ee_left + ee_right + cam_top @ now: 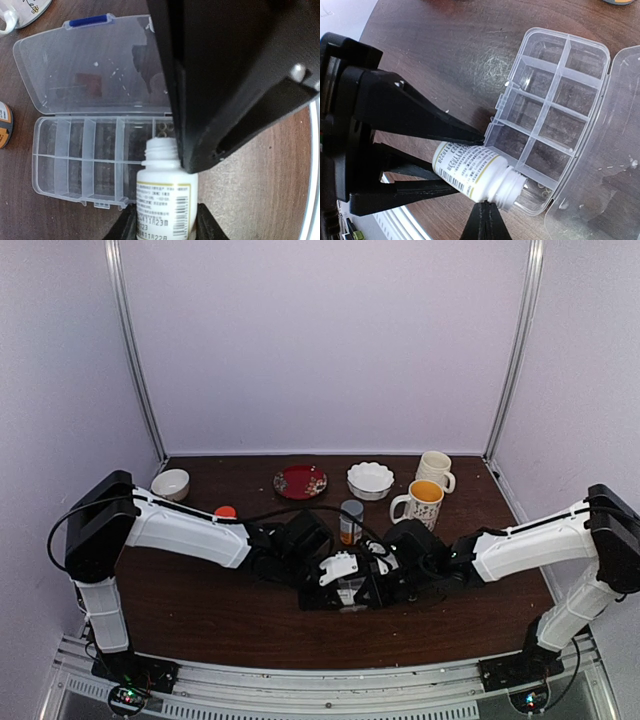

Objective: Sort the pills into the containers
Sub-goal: Pour the pill into the compartment of the pill container.

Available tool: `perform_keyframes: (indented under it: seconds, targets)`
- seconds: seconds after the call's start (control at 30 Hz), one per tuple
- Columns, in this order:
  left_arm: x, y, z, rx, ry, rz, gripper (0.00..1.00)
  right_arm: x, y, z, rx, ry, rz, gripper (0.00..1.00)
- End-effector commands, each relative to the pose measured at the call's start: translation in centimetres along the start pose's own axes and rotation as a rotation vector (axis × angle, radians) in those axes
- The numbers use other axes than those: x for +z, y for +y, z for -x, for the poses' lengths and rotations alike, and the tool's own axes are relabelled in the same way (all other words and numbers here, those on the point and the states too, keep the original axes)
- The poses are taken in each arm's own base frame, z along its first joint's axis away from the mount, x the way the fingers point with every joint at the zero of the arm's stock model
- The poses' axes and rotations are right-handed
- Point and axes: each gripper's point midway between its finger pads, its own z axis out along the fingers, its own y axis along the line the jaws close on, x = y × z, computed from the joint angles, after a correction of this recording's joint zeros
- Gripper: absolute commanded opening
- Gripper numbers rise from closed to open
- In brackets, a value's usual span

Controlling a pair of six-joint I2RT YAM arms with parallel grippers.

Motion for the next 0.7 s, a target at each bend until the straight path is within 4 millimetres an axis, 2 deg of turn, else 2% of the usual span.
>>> perform_keyframes:
  seconds: [0.0, 0.3, 0.37, 0.53, 0.67]
  targets:
    - [0.5, -0.9, 0.3, 0.03, 0.005, -0.027, 0.0, 0.1, 1.1, 1.2, -0.023, -0.019, 0.01, 0.0]
    - [0.5, -0.8, 0.3, 0.032, 0.011, -0.027, 0.0, -3.3, 2.1, 4.0, -0.016, -0.177, 0.055, 0.0]
    - [0.5, -0.9, 0.2, 0.032, 0.013, -0.029, 0.0, -3.1, 2.1, 4.0, -0.01, -0.175, 0.06, 0.0]
    - [0.5, -0.9, 0.2, 0.035, 0.017, -0.031, 0.0, -0.8, 2.0, 2.8, 0.014, -0.098, 0.084, 0.0]
    - [0.5, -0.9, 0.2, 0.035, 0.018, -0.031, 0.0, 0.1, 1.4, 2.1, 0.016, -0.059, 0.05, 0.0]
